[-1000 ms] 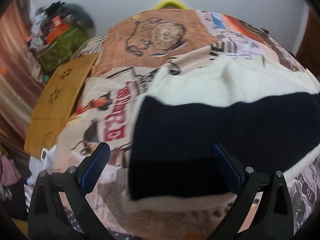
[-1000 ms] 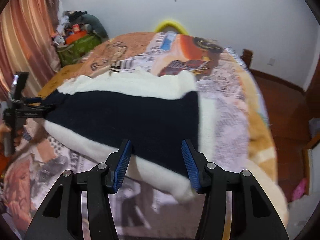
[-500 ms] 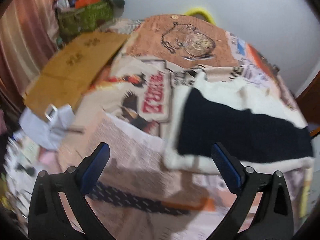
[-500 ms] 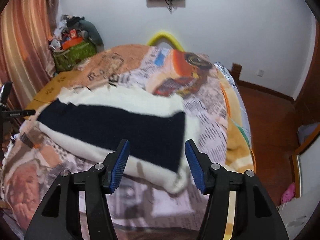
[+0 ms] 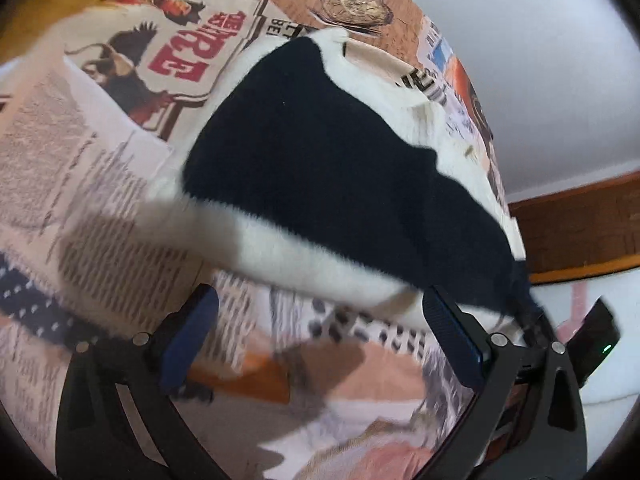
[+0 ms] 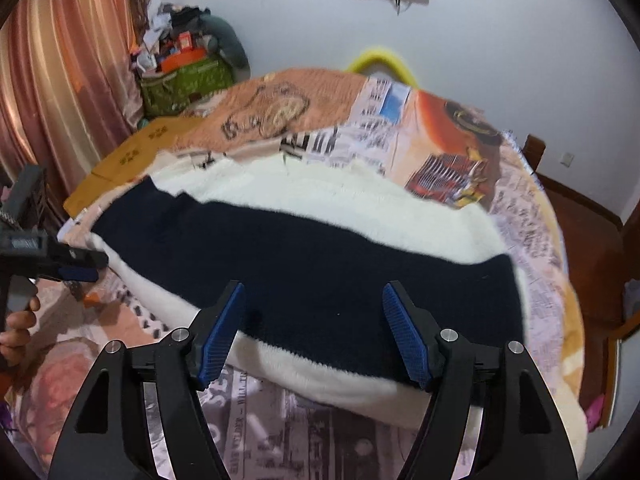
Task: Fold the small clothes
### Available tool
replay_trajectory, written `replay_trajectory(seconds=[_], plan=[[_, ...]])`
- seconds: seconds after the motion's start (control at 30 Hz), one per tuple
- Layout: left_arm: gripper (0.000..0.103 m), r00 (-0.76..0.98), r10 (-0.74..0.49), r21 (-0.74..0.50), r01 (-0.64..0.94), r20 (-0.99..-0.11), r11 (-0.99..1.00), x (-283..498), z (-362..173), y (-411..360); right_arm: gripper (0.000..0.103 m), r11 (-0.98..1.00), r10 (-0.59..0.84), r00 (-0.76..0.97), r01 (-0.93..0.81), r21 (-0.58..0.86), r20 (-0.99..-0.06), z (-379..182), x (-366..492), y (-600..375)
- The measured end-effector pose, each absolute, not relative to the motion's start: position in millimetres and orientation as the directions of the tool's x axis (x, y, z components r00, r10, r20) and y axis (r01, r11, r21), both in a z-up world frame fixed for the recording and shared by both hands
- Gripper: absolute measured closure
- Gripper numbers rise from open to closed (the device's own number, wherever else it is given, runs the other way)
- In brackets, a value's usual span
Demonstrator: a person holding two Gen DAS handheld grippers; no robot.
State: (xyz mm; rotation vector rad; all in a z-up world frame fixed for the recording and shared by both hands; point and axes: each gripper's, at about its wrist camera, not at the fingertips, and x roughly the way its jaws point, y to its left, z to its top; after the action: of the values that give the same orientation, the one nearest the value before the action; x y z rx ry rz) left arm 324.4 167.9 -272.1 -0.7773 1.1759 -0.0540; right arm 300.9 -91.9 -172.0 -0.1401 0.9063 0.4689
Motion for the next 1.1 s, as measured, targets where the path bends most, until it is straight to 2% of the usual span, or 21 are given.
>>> replay_trajectory(seconds=[0.27, 0.33, 0.4, 0.5, 0.6, 0.93, 1.1], plan=[[0.001, 0.502, -0.4, -0.615, -0.398, -0.767, 0.681, 352, -271, 181, 0.034, 0.878, 0.369, 0.469, -0.459, 0.135, -0.802, -194, 301, -96], [0.014, 0.518, -0.382, -0.61, -0.396, -0.766, 0.686, 355, -267, 185, 0.034, 0.876, 0.372, 0.469, -0.463, 0.135, -0.801, -194, 299, -96], [0.043, 0.517, -0.346, -0.583, -0.416, -0.783, 0.698, 359, -266, 189, 0.034, 0.876, 0.371, 0.471, -0.464, 0.133, -0.8, -194, 298, -95], [0.07, 0.52, -0.322, -0.565, -0.42, -0.791, 0.711, 362, -265, 194, 0.034, 0.877, 0.367, 0.47, -0.462, 0.13, -0.802, -193, 296, -94], [0.074, 0.541, -0.282, -0.538, -0.402, -0.792, 0.741, 359, -259, 194, 0.035, 0.878, 0.369, 0.465, -0.459, 0.137, -0.805, -190, 296, -96], [0.077, 0.569, -0.063, -0.333, -0.384, -0.82, 0.861, 333, -218, 191, 0.035, 0.885, 0.367, 0.485, -0.445, 0.137, -0.794, -174, 275, -116], [0.078, 0.609, -0.014, -0.306, -0.379, -0.793, 0.873, 329, -181, 190, 0.035, 0.902, 0.333, 0.541, -0.422, 0.093, -0.772, -162, 269, -136]])
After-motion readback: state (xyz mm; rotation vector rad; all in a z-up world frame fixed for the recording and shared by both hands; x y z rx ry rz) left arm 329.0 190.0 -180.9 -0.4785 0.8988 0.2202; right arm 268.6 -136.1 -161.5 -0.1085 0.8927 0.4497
